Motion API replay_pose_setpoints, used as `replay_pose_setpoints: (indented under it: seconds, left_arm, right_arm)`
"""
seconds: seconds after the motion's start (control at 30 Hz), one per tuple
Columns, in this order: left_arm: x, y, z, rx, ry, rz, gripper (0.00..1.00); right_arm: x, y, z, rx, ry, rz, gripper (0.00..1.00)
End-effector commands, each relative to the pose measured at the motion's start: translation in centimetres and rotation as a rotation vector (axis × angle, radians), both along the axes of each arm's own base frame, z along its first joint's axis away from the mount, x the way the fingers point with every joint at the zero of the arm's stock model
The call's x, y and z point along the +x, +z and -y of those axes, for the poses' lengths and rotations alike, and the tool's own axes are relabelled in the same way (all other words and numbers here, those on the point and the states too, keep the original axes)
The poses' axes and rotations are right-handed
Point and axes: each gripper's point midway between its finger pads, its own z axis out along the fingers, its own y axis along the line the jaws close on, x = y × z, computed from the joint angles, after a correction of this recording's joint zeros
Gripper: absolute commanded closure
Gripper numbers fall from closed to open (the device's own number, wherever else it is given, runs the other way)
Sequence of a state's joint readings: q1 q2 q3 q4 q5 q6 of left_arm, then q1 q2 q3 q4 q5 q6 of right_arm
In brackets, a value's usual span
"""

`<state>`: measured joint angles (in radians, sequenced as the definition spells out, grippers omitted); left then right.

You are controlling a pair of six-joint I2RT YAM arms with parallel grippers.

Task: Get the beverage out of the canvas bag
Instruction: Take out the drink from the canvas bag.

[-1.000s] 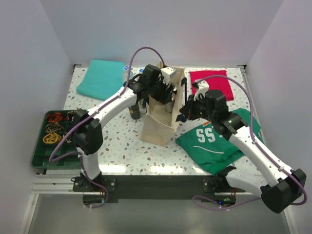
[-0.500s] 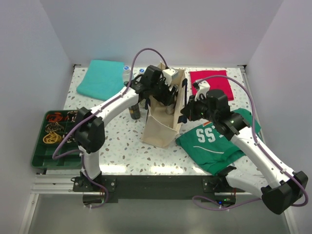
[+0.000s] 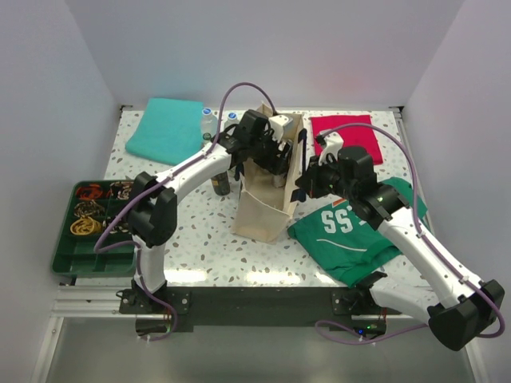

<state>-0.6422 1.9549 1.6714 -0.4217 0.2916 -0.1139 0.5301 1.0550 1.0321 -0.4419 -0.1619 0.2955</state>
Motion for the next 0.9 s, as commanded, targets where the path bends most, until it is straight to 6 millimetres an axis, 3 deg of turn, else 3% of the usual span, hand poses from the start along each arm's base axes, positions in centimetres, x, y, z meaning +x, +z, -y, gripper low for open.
replay_pose_setpoints:
  seconds: [0.0, 0.33, 0.87]
  left_arm:
    - [0.9, 1.2, 1.4, -0.070, 0.007, 0.038, 0.19]
    - [2.1, 0.1, 1.5, -0.057, 0.063, 0.052, 0.18]
    - [1.6, -2.6, 1.8, -0.015, 0.106, 0.042, 0.21]
  right_arm:
    - [0.1, 2.6, -1.2, 0.048, 0.054, 0.057, 1.00]
    - [0.4, 1.9, -1.1, 0.030, 0.048, 0.054, 1.00]
    - [0.7, 1.7, -0.9, 0.018, 0.035, 0.059, 0.97]
